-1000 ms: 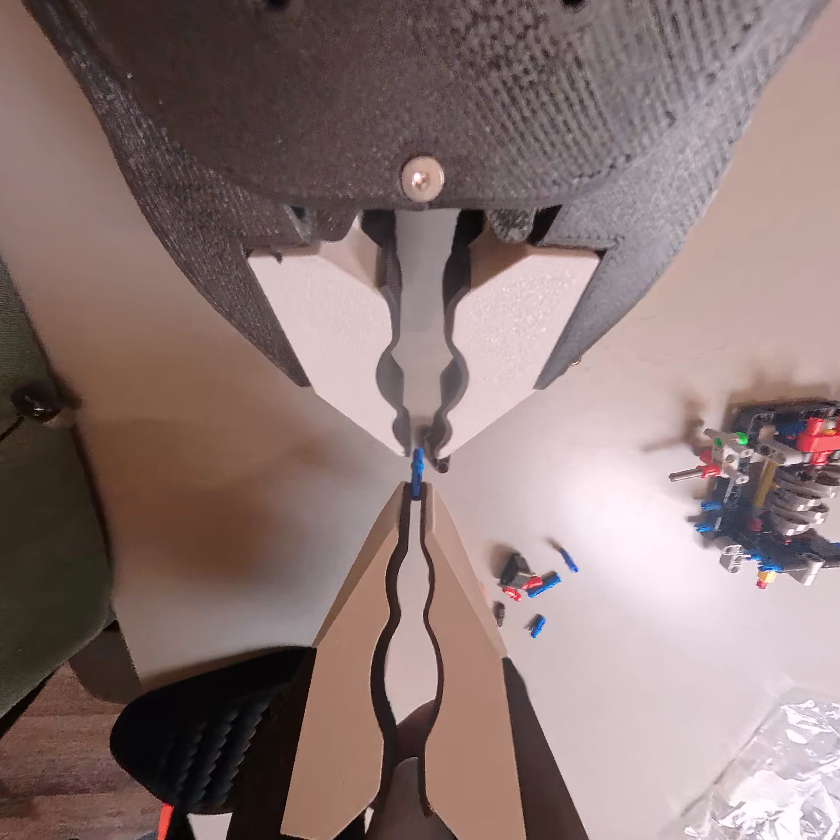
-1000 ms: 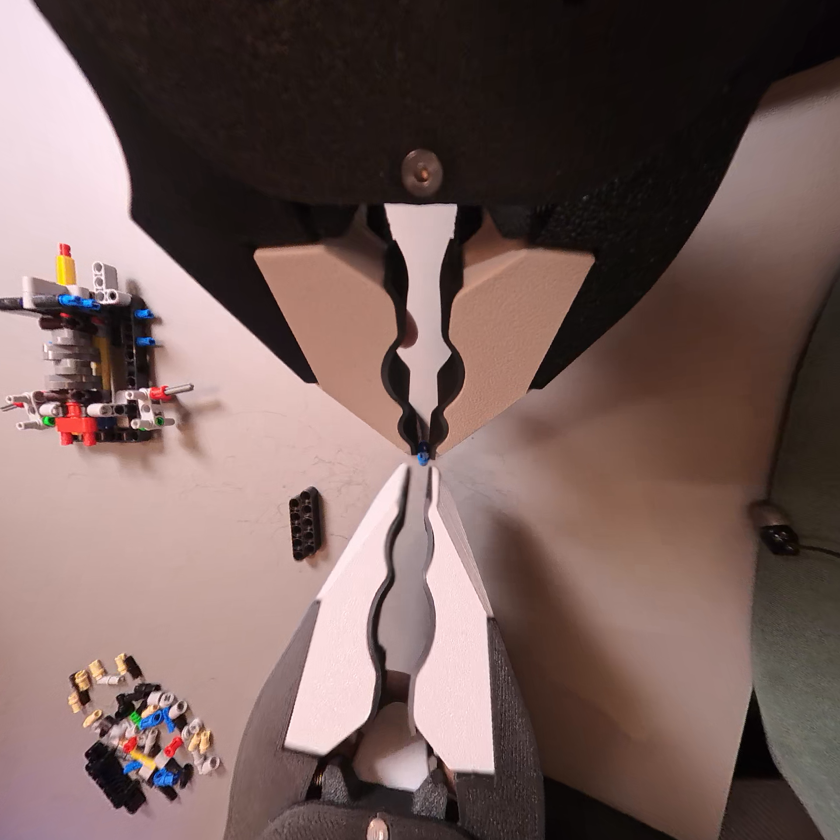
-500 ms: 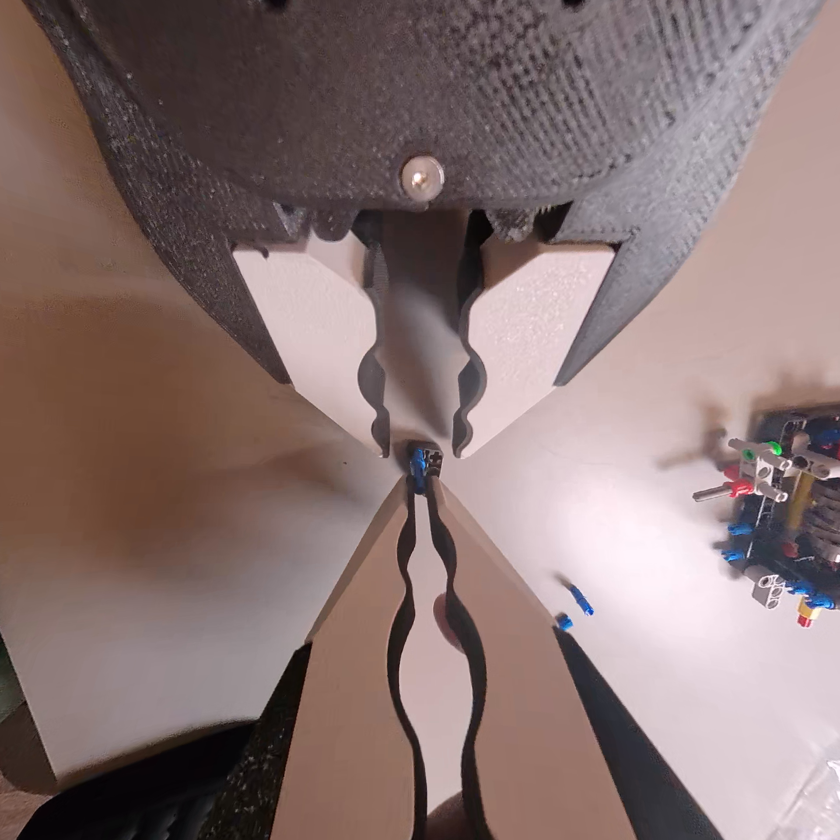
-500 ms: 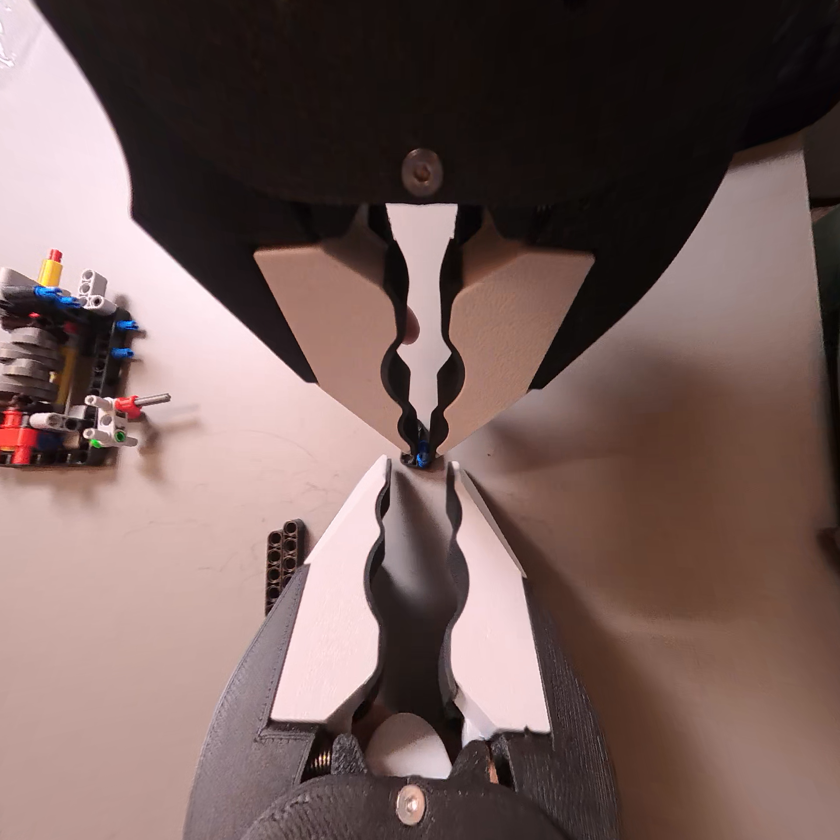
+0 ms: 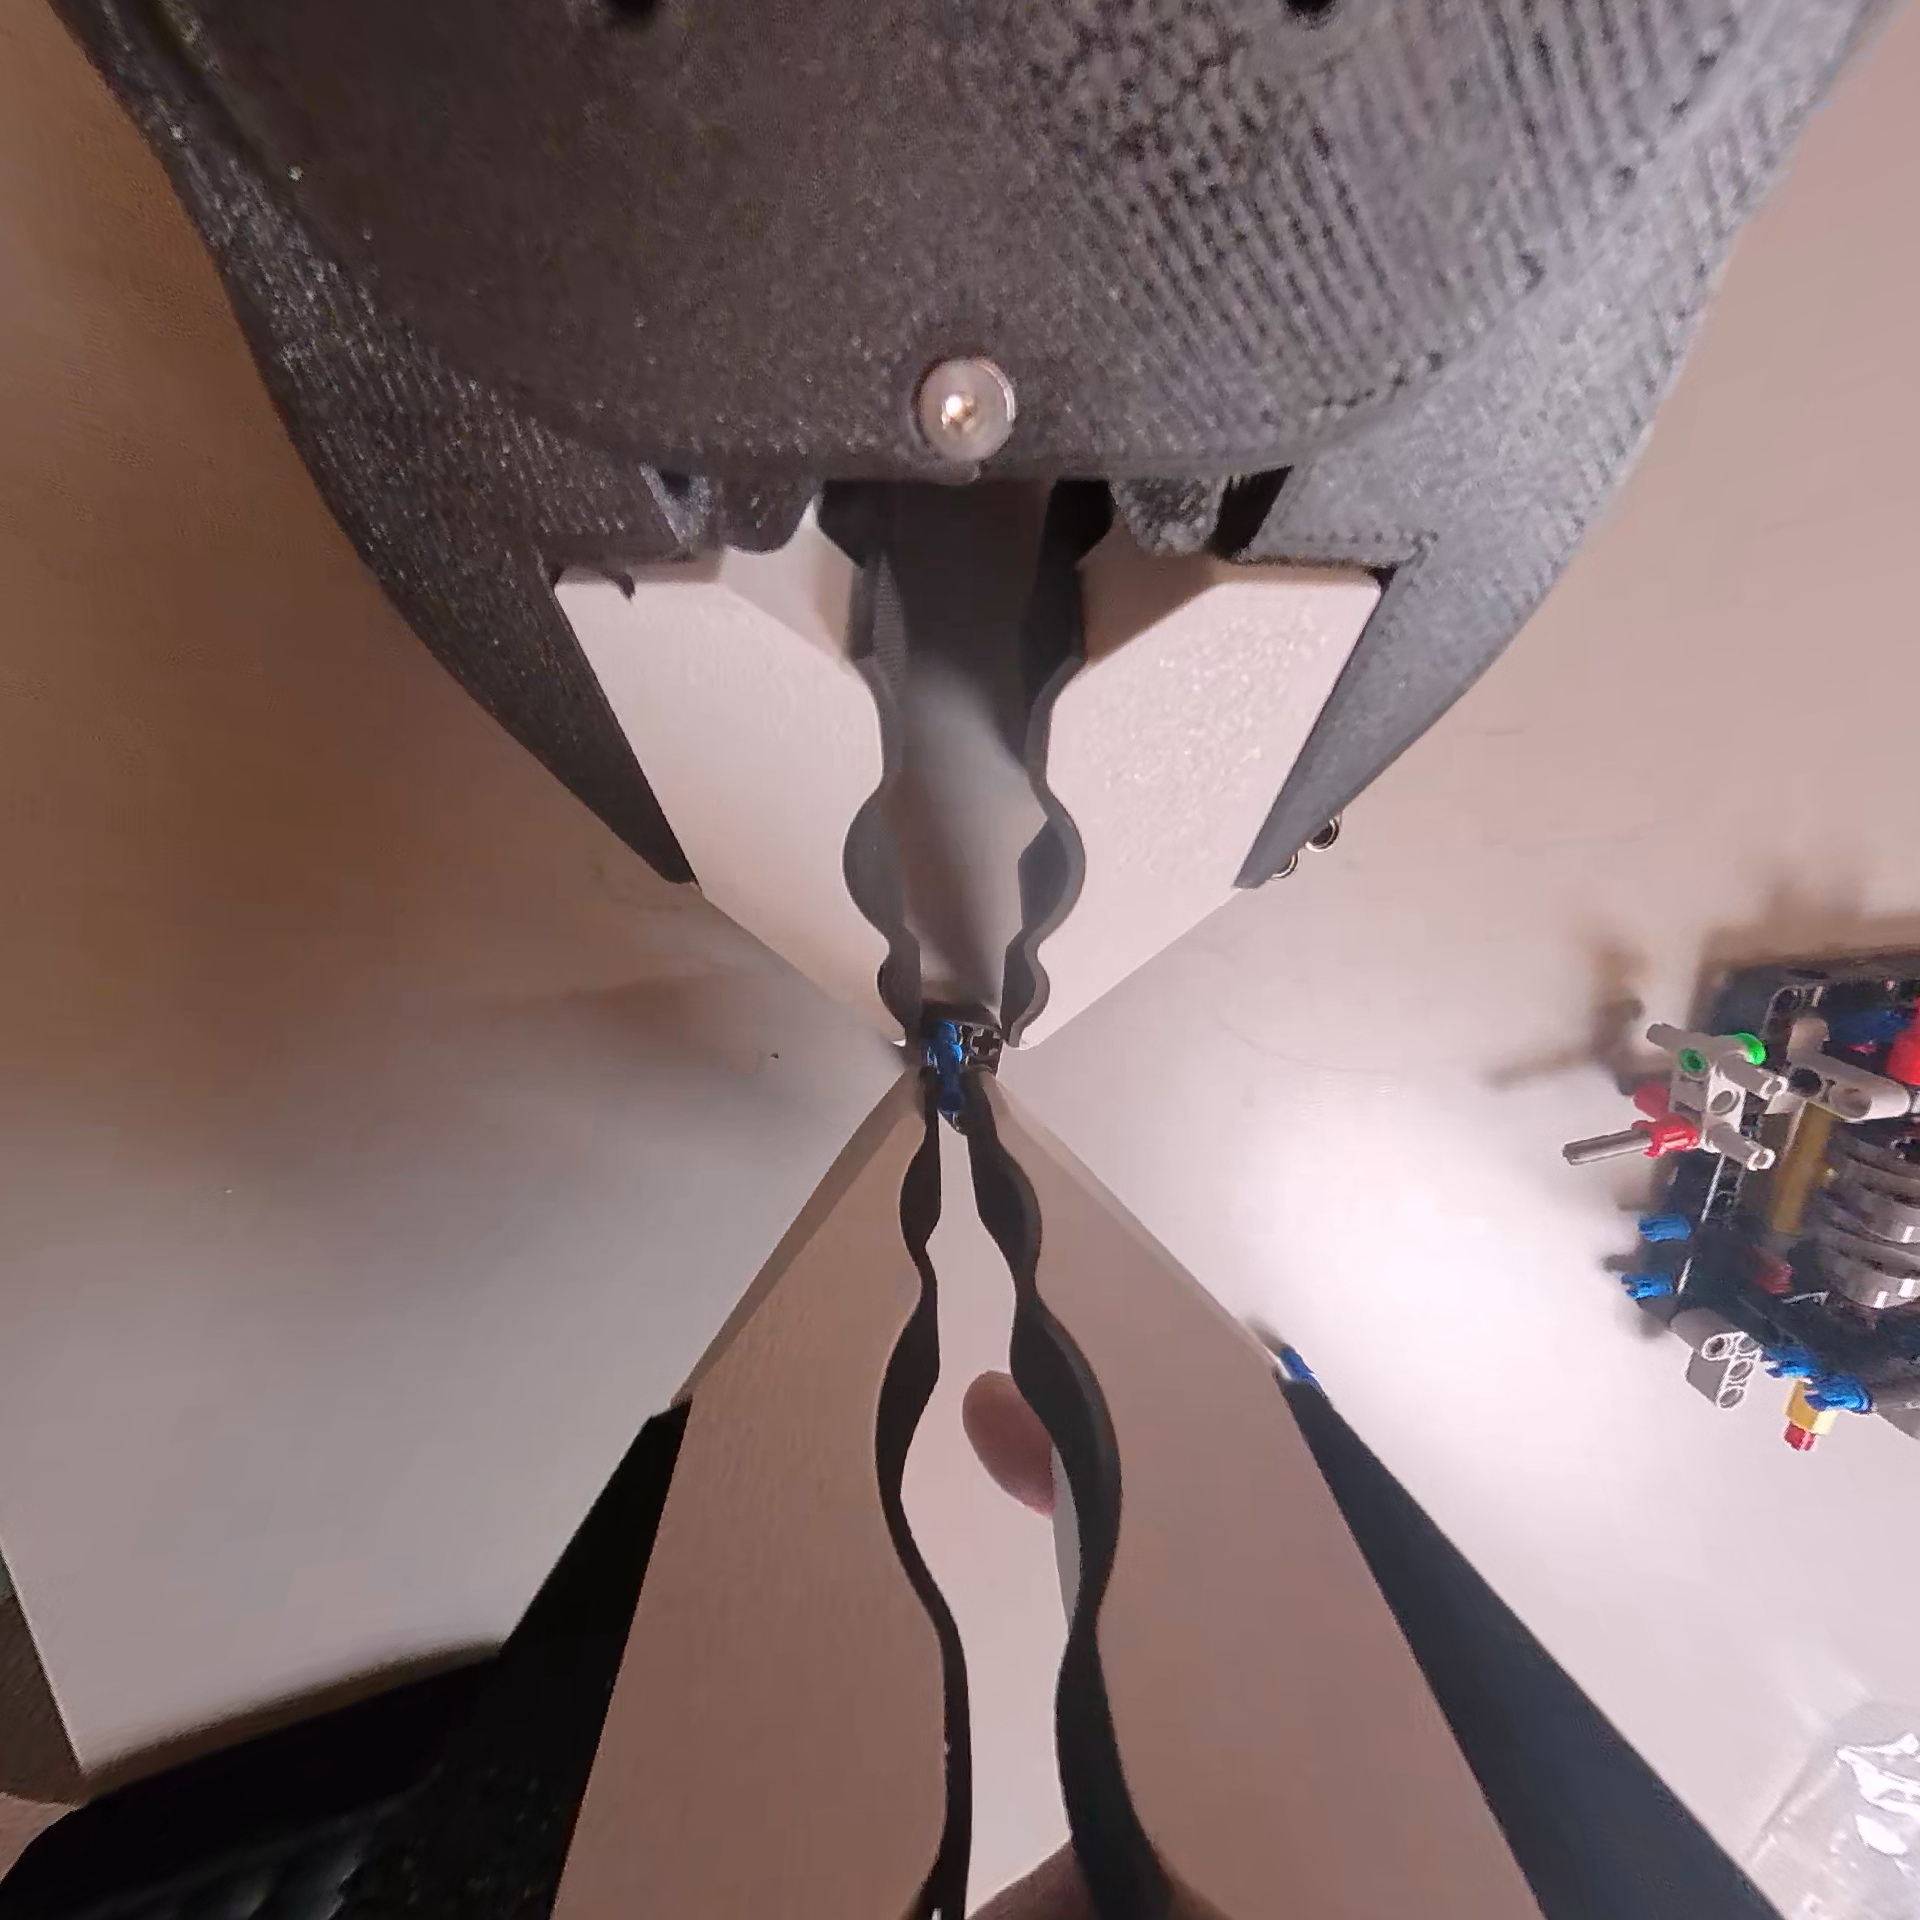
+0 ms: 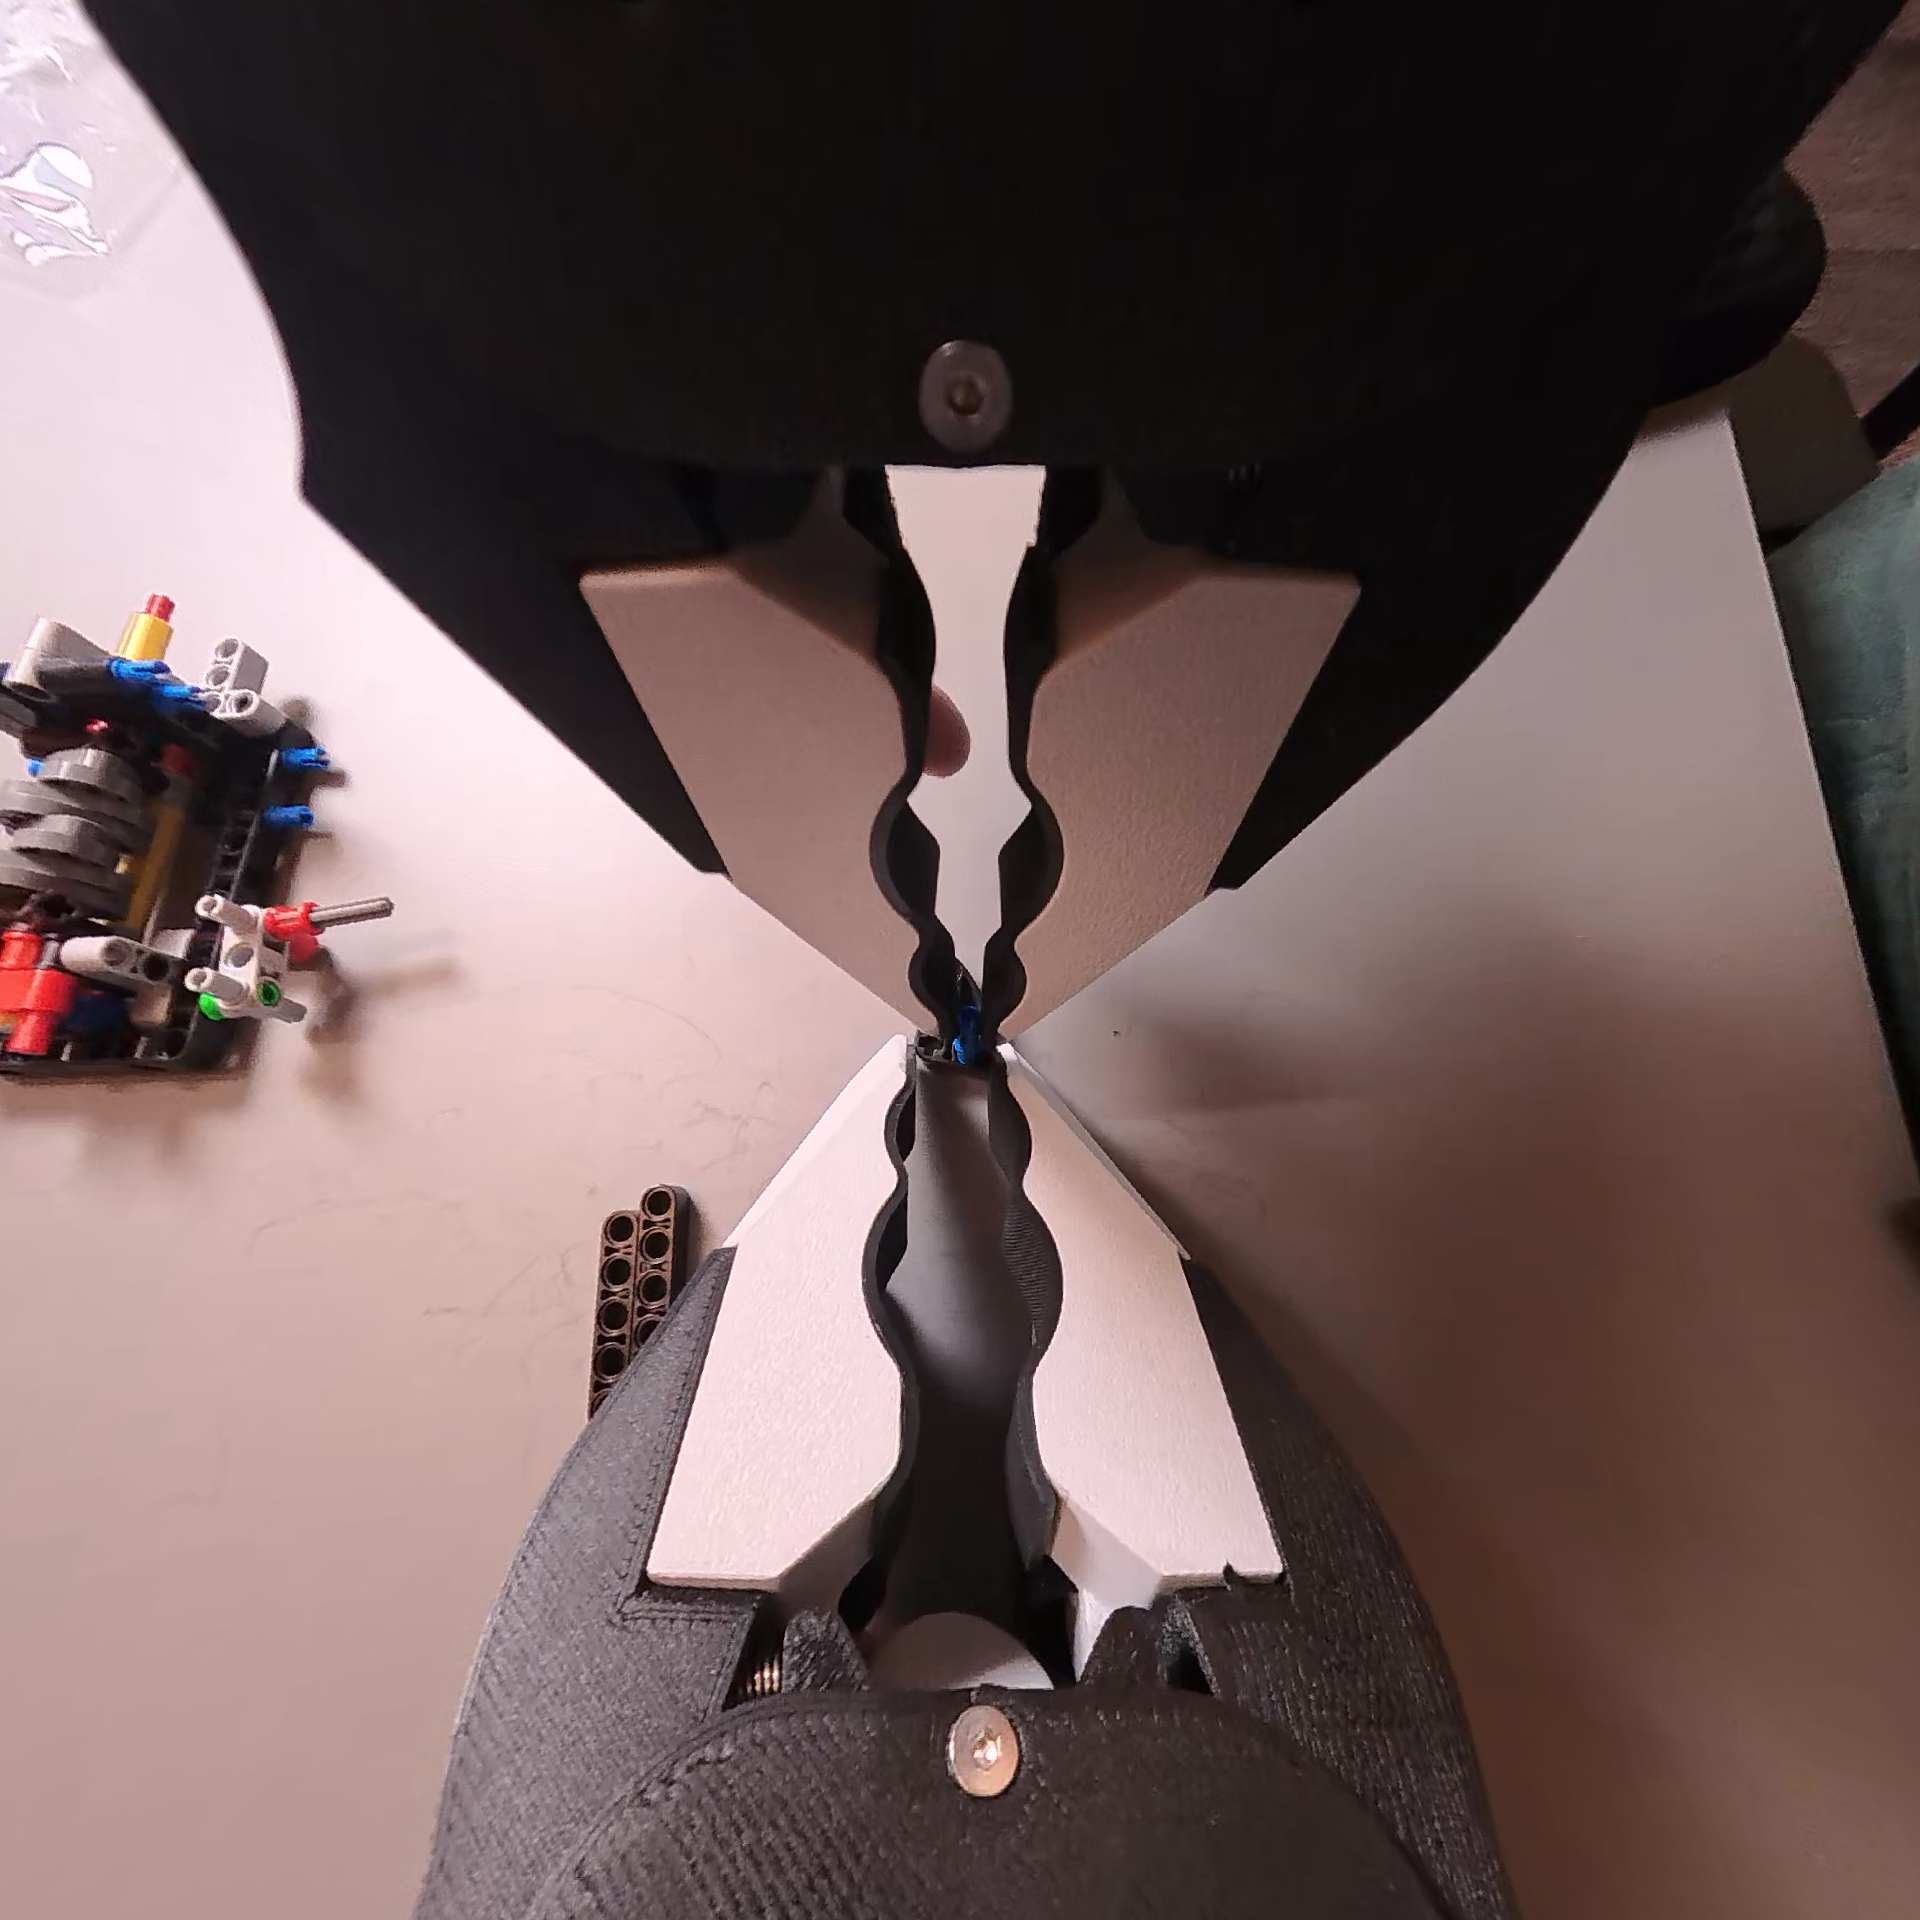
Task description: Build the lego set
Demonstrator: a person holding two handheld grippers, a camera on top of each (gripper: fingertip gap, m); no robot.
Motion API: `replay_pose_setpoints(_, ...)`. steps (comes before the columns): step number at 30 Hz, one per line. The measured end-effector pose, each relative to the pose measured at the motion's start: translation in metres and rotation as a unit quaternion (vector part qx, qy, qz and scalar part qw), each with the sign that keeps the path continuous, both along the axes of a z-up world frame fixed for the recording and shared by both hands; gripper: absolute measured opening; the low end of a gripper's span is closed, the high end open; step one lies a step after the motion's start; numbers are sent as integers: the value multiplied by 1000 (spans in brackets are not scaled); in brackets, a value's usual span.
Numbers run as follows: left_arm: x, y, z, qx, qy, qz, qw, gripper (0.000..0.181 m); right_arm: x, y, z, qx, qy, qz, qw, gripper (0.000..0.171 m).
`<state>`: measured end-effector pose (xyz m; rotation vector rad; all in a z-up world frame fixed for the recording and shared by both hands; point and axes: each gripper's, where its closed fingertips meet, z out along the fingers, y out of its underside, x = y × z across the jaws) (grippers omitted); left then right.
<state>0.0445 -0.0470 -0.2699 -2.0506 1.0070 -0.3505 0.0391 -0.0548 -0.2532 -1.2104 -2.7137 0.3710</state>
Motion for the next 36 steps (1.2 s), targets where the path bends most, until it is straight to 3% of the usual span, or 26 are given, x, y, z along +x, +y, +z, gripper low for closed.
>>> replay_pose_setpoints(31,0,-1,0,4,3,4,1000,14,-1,0,-2,-18,28,-43,999,1)
replay_pose_setpoints(35,0,-7,0,-20,-18,-5,1000,35,8,4,-22,4,-4,-36,999,1)
replay_pose_setpoints(36,0,-9,0,-25,-20,-10,999,33,1,-3,-18,-20,16,-45,999,1)
